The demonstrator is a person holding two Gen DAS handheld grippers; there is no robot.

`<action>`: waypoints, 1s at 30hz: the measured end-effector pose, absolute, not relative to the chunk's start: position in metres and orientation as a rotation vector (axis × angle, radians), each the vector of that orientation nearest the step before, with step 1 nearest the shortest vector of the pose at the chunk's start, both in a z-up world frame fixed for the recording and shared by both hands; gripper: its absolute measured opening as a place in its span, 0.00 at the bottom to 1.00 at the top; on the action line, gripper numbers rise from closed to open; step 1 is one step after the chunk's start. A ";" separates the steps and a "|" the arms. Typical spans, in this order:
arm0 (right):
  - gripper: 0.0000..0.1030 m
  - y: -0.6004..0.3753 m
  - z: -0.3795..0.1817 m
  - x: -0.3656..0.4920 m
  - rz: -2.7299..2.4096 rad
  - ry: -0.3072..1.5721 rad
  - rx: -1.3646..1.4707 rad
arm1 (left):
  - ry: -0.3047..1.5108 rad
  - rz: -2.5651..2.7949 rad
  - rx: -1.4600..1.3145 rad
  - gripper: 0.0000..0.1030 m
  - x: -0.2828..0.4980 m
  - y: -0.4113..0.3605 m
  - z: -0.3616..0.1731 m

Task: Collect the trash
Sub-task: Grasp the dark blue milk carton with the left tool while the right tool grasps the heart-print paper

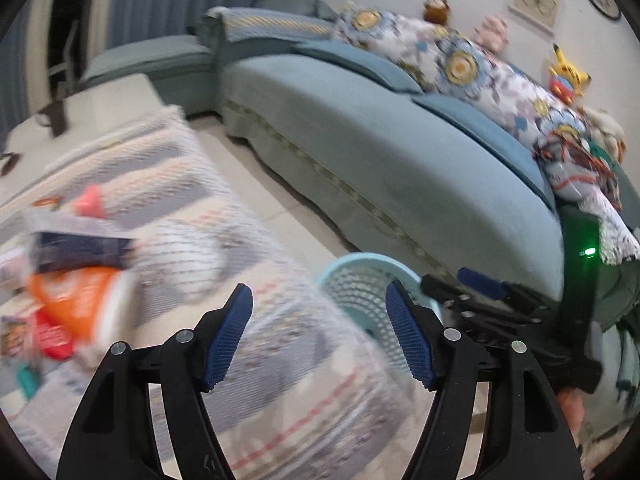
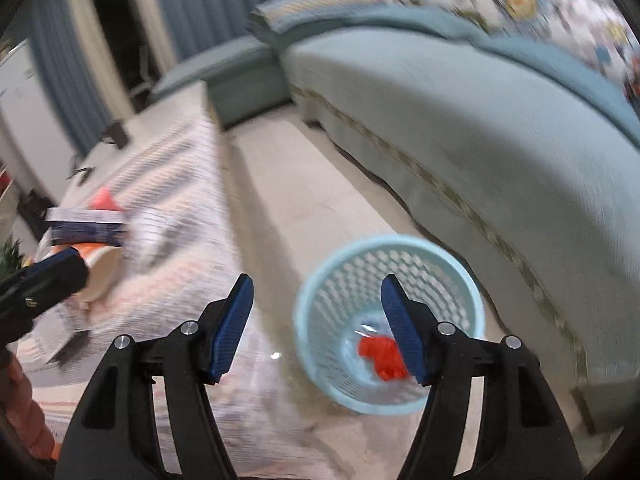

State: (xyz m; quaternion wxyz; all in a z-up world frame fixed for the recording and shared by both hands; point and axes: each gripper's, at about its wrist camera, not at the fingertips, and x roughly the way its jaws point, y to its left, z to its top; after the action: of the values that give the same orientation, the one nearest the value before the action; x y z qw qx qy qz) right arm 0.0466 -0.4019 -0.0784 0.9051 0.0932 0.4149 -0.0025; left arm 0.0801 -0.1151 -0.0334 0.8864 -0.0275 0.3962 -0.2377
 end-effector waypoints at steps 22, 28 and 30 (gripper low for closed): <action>0.66 -0.250 -0.069 0.029 0.184 0.825 0.080 | 0.872 -0.193 0.105 0.77 0.042 0.082 -0.104; 0.66 -0.254 -0.072 0.030 0.180 0.836 0.080 | 0.904 -0.212 0.043 0.75 0.044 0.083 -0.106; 0.66 -0.256 -0.075 0.031 0.180 0.843 0.089 | 0.925 -0.283 0.000 0.77 0.038 0.083 -0.098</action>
State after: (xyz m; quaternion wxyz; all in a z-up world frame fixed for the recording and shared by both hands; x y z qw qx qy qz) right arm 0.0309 -0.2562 -0.0746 0.9076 0.0433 0.4084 0.0871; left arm 0.0384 0.0832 -0.0975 0.8853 -0.0002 0.4448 -0.1360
